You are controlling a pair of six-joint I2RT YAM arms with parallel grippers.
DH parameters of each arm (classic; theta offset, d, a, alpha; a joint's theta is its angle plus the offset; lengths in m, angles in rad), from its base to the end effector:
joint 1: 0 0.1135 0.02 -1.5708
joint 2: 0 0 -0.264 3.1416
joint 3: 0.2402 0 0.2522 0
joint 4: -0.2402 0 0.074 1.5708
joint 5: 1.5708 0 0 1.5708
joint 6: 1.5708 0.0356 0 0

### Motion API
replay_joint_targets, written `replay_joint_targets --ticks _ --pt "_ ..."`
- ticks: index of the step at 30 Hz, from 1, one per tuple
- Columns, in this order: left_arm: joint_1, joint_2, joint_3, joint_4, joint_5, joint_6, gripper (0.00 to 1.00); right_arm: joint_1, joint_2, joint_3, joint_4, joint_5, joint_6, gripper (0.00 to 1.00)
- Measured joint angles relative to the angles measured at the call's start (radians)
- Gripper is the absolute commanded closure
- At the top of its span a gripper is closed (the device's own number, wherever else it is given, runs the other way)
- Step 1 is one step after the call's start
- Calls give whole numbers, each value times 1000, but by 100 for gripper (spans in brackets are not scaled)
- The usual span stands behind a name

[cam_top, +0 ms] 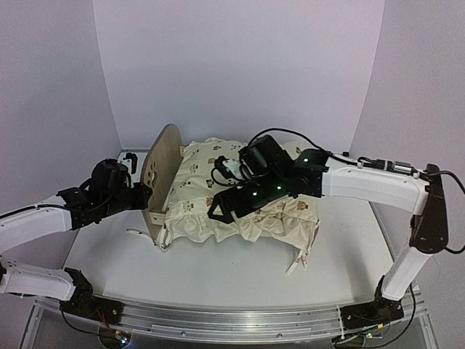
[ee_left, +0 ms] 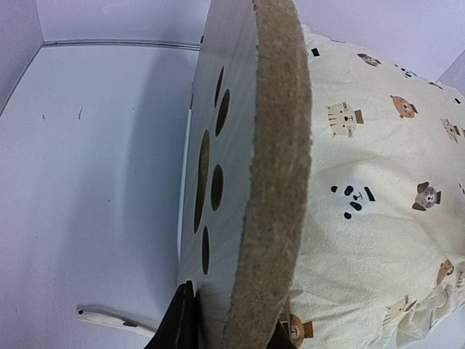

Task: Set up the pet bed

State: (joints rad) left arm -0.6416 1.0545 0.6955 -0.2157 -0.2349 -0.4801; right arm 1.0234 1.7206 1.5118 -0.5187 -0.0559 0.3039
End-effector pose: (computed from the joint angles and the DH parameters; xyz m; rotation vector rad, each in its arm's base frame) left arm 0.1902 -0.1318 0.2542 0.0360 2.1550 -0.4072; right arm 0.2030 0.3369 0.3096 -0.8778 2.2480 0.7199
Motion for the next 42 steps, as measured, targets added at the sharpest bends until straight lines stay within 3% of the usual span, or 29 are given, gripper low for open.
replay_joint_targets --ticks 5,8,9,11,14,17,21,27,36,42 --pt "-14 -1 -6 10 -5 -3 88 38 192 209 39 -44 -3 22" --pt "-17 -7 -10 11 -6 1 77 40 244 243 49 -51 -4 13" --pt "-19 -10 -11 10 -7 1 71 40 252 243 49 -49 -3 9" --pt "-21 -18 -11 -1 -7 -25 51 40 242 208 83 -32 25 3" --pt "-37 -53 -11 -21 20 -65 26 45 164 44 176 8 104 2" --pt "-49 -79 -12 -20 23 -96 15 63 87 -101 235 62 180 2" --pt "-49 -83 -24 -12 22 -105 12 132 51 -193 310 172 296 2" --pt "-49 -82 -26 -18 17 -103 13 239 51 -197 374 264 411 2" --pt "-49 -231 3 -126 -5 -91 27 228 93 -146 402 276 452 2" --pt "-49 -228 38 -155 17 -78 31 227 98 -146 415 274 462 2"
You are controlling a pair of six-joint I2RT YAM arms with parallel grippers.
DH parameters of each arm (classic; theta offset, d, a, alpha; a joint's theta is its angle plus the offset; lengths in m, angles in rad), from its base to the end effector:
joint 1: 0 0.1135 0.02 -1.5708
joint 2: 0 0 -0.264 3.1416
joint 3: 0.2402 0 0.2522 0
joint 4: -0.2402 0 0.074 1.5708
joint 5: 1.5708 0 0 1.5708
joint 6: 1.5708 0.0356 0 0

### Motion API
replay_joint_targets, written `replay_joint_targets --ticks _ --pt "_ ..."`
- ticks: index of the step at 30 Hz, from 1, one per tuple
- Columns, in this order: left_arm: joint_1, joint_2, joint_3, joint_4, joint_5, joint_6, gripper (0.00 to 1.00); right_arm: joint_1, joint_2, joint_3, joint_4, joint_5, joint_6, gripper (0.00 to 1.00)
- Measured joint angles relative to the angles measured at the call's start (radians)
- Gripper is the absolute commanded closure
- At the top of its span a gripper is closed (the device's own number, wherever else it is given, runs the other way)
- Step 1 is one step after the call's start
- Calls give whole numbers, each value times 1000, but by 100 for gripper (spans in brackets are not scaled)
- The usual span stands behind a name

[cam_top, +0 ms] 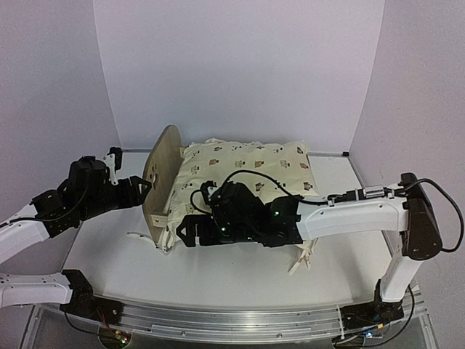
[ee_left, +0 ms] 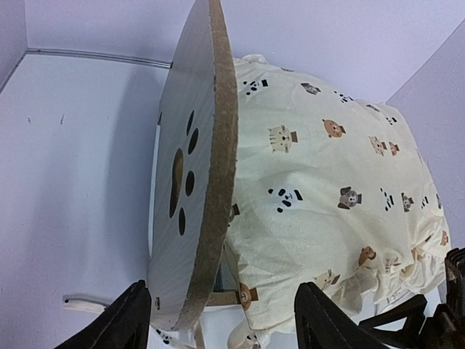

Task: Set up the pet bed

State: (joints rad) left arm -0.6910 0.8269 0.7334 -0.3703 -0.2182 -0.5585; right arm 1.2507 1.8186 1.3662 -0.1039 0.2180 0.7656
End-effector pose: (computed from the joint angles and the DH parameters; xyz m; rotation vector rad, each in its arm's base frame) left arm 0.1498 -0.1139 0.2960 -0.0027 2.0696 -0.5629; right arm 0.1406 0.3997 0.2589 -0.4100 2.2306 0.9320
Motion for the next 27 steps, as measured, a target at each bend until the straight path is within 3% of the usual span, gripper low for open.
replay_joint_targets --ticks 16,20,27 --pt "0 -58 0 -63 41 9 33 0 17 1 59 -68 36 2" --pt "0 -71 0 -84 43 9 36 0 25 21 36 -12 -84 2" --pt "0 -85 -1 -112 97 8 37 -32 21 163 -203 156 -333 2"
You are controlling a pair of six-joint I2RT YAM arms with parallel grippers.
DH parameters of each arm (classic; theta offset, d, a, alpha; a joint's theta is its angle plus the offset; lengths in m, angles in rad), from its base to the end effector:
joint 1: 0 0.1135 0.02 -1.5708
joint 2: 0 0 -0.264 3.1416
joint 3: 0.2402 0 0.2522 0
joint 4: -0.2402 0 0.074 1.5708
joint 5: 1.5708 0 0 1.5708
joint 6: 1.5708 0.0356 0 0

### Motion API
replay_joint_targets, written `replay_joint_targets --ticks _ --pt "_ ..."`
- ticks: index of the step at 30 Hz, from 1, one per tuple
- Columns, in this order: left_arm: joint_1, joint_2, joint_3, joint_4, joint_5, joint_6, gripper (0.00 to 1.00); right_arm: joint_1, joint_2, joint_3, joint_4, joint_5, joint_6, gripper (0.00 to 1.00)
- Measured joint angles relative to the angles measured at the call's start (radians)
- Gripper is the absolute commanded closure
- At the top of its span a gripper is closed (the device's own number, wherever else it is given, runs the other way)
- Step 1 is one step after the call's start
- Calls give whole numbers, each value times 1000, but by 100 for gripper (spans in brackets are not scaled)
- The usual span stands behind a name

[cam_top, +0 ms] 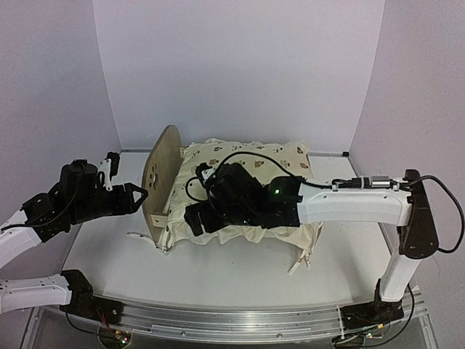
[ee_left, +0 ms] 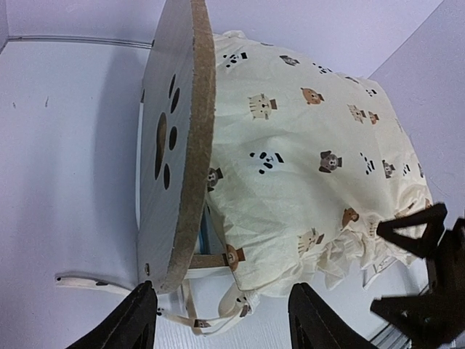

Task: Set up the pet bed

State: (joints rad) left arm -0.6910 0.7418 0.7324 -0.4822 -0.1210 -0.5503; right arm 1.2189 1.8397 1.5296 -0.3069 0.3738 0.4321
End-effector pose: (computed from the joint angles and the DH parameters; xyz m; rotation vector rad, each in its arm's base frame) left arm 0.1316 -0.1033 0.2979 0.0723 2.1200 -0.6339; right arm 0.1601 0.3983 0.2884 -0.6392 2.0959 0.5484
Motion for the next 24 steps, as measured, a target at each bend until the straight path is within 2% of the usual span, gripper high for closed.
replay_joint_targets --ticks 6,9,13,24 --pt "0 -5 -2 0 44 1 38 -137 50 268 -243 -58 -42 2" --pt "0 -1 -8 5 58 1 40 -172 150 478 -335 -113 -46 2" --pt "0 10 -27 11 76 1 40 -161 310 690 -418 -181 -79 2" --pt "0 17 -60 32 92 0 41 -147 539 894 -523 -181 -226 2"
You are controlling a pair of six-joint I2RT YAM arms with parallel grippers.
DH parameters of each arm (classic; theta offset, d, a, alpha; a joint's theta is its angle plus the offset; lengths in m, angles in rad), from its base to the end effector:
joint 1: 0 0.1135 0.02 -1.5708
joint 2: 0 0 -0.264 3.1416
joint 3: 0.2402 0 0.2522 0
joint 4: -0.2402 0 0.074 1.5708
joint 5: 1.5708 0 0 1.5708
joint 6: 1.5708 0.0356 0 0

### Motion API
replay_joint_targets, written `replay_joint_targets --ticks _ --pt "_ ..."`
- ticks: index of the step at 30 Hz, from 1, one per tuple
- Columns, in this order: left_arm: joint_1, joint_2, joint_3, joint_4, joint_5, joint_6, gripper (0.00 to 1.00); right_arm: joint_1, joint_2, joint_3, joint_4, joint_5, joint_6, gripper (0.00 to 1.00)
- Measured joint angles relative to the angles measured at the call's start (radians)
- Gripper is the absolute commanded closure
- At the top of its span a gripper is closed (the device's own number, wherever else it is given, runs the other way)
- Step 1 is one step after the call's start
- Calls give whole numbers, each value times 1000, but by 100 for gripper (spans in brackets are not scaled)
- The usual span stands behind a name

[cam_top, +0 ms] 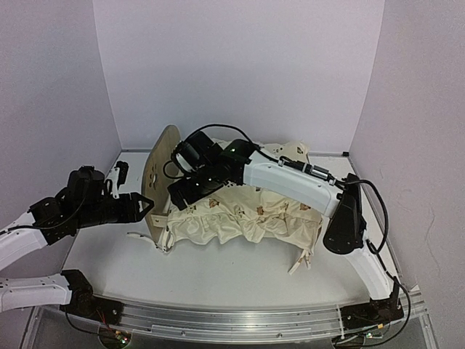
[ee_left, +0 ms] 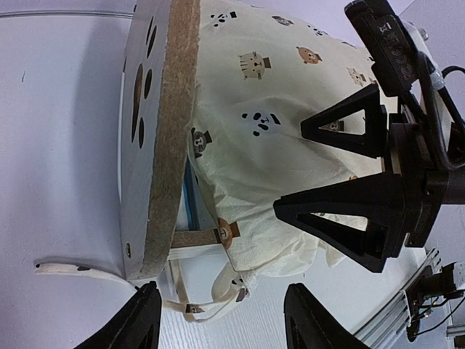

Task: Set up the pet bed

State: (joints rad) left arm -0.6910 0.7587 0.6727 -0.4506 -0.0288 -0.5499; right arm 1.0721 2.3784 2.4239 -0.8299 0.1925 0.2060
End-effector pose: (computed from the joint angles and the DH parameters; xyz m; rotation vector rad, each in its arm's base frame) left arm 0.1330 -0.1087 0.2778 0.1364 2.1850 -0.6982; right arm 0.2594 0.4621 0.2901 -0.9089 2.1922 0.4029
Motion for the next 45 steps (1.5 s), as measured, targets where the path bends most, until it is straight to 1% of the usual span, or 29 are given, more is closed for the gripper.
replay_joint_targets --ticks 6,10,14,21,26,30,32,33,34,36,40,42,44,45 --pt "0 14 -15 14 0 0 42 -1 45 26 28 50 -32 2" --pt "0 14 -16 15 0 0 43 -1 80 26 56 59 -33 4" --pt "0 14 -18 16 0 0 43 5 93 26 84 64 -45 3" --pt "0 15 -27 24 0 0 43 77 93 25 164 157 -144 2" --pt "0 14 -34 6 -8 1 44 106 77 -35 213 234 -171 6" --pt "0 12 -34 16 -8 1 44 118 64 -108 235 278 -177 11" --pt "0 11 -34 11 -8 2 44 125 60 -136 250 302 -172 16" --pt "0 11 -34 10 -8 2 44 127 56 -146 260 309 -169 20" --pt "0 11 -34 10 -8 1 44 129 52 -153 263 316 -166 27" --pt "0 8 -35 9 -8 1 44 134 48 -164 271 327 -158 44" --pt "0 4 -40 5 -8 1 44 143 47 -170 282 363 -149 67" --pt "0 4 -40 8 -8 1 44 144 47 -172 284 381 -154 76" --pt "0 4 -40 14 -8 1 44 143 47 -173 284 393 -157 81" --pt "0 4 -40 16 -8 1 44 142 47 -173 283 400 -157 82"
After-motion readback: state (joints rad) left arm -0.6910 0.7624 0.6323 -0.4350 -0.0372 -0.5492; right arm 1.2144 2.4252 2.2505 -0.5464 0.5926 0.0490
